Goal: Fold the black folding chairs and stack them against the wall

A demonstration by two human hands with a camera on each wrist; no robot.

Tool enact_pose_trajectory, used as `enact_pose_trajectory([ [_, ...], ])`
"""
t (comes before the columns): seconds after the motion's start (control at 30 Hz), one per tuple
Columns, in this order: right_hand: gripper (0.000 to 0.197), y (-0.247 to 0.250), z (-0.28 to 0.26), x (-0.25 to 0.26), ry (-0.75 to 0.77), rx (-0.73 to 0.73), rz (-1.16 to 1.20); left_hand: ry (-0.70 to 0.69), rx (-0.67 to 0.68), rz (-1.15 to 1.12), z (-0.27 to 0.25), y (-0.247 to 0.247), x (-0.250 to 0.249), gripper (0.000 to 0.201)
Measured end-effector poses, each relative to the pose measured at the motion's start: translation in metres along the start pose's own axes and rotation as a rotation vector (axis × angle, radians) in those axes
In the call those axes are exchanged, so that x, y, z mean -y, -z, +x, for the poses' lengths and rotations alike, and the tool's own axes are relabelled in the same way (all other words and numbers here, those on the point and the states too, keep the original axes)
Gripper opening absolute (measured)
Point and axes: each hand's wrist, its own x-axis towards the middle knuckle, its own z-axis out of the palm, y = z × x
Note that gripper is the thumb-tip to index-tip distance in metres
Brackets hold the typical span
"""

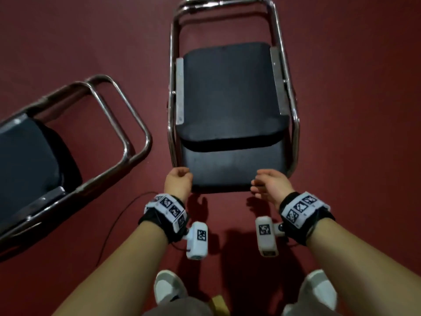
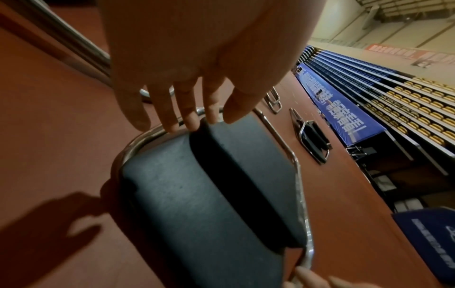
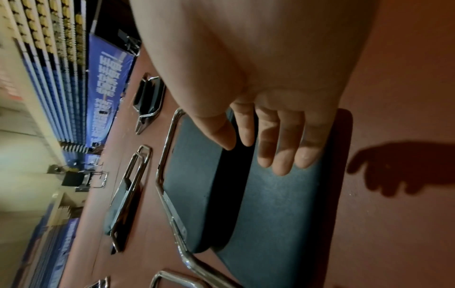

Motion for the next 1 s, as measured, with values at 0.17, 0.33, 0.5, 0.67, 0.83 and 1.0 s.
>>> enact_pose_trajectory([
  [0.17, 0.020, 0.001, 0.071, -0.013, 0.146, -0.007, -0.049, -0.086, -0.152, 0.271, 0.070, -0.052, 0.042, 0.022],
  [0.33, 0.023, 0.005, 0.120, 0.006, 0.261, -0.014, -0.137, -0.231, -0.261, 0.383, 0.123, -0.077, 0.046, 0.024],
  [0.5, 0.025, 0.007, 0.138, 0.012, 0.351, -0.042, -0.286, -0.271, -0.296, 0.184, 0.145, -0.078, 0.053, 0.021],
  [0.67, 0.025, 0.021, 0.132, -0.012, 0.305, -0.001, -0.369, -0.170, -0.418, 0.134, 0.145, -0.049, 0.056, 0.029],
  [0.83, 0.012, 0.039, 0.132, -0.016, 0.228, 0.080, -0.486, -0.020, -0.142, -0.088, 0.153, -0.045, 0.082, 0.038],
  [1.0, 0.013, 0.041, 0.119, -0.030, 0.168, 0.169, -0.447, 0.068, -0.132, -0.181, 0.169, -0.054, 0.091, 0.047],
])
